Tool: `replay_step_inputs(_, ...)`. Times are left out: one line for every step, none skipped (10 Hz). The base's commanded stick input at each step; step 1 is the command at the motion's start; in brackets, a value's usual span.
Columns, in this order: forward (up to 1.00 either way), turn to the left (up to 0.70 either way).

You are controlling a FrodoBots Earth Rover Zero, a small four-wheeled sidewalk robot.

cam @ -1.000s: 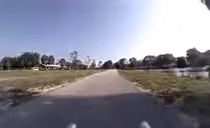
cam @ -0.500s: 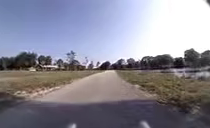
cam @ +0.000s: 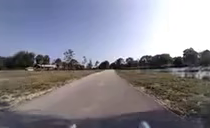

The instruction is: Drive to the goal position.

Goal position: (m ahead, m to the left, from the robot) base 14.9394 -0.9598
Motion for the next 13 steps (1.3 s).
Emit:
replay_step_inputs(1.0,0.0)
replay_step_inputs(1.0,0.0)
replay_step_inputs(1.0,0.0)
replay_step_inputs(1.0,0.0)
replay_step_inputs(1.0,-0.02)
replay_step_inputs(1.0,-0.11)
replay_step_inputs(1.0,-0.07)
replay_step_inputs(1.0,-0.05)
replay_step_inputs(1.0,-0.04)
replay_step_inputs(1.0,-0.2)
replay_step_inputs(1.0,-0.18)
replay_step_inputs(1.0,-0.11)
replay_step_inputs(1.0,-0.04)
